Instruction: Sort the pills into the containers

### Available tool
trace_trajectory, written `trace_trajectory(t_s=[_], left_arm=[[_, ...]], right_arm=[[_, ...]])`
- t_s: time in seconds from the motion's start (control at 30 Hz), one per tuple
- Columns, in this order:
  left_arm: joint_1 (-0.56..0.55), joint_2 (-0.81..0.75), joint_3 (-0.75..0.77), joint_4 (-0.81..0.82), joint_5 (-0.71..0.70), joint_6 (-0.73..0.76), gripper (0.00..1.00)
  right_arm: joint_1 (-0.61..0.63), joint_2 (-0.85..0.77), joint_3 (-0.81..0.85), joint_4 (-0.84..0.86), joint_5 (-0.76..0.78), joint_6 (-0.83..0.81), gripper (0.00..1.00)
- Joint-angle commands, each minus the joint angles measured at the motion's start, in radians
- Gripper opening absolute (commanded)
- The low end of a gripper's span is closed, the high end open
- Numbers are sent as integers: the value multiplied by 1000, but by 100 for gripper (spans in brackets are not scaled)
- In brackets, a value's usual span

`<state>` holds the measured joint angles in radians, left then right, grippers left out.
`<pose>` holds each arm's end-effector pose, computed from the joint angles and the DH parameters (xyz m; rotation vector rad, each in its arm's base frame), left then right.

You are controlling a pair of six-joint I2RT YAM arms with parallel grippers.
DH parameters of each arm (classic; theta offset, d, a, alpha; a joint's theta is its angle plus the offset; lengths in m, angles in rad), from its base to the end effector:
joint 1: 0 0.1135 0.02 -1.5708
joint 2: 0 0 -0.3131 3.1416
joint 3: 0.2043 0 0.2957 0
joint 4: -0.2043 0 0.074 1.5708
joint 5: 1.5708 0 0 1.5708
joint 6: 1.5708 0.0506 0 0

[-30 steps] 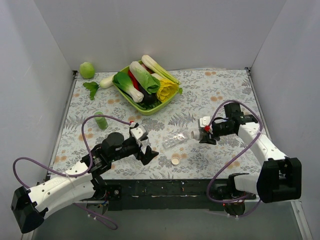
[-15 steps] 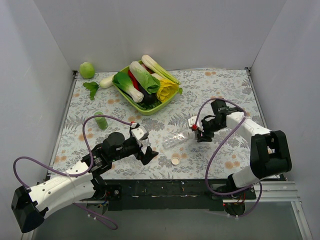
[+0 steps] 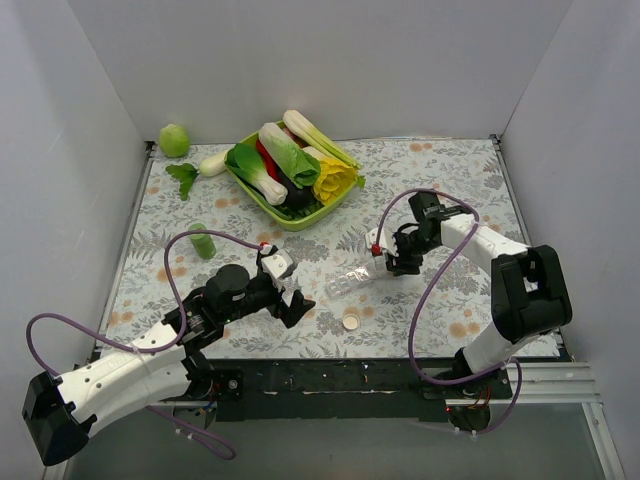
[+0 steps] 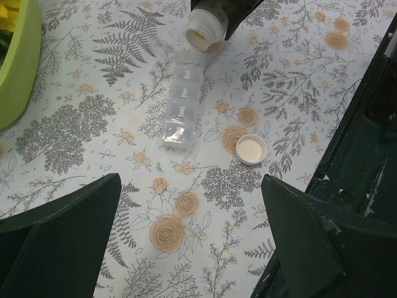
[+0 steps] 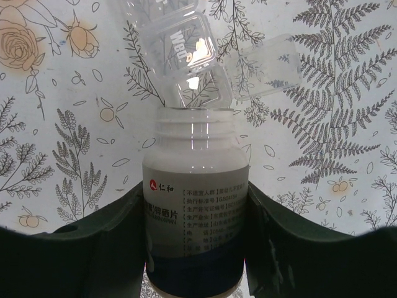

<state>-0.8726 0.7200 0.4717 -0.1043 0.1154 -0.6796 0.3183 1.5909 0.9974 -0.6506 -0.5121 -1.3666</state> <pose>0.1219 -0.1544 0.2640 0.2861 2.0784 -1.1108 0.3131 0.1293 0.2025 -2.0025 1.6367 0.3725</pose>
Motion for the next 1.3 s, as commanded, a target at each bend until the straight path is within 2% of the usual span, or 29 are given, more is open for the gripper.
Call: trace_trajectory(t_s=[0.0, 1.27], left_arm=[[3, -7, 4, 0, -13, 14, 98], [3, -21, 5, -11, 13, 25, 98]], right_arm=[[22, 20, 56, 3, 52, 17, 2], [148, 27, 89, -9, 282, 57, 1]])
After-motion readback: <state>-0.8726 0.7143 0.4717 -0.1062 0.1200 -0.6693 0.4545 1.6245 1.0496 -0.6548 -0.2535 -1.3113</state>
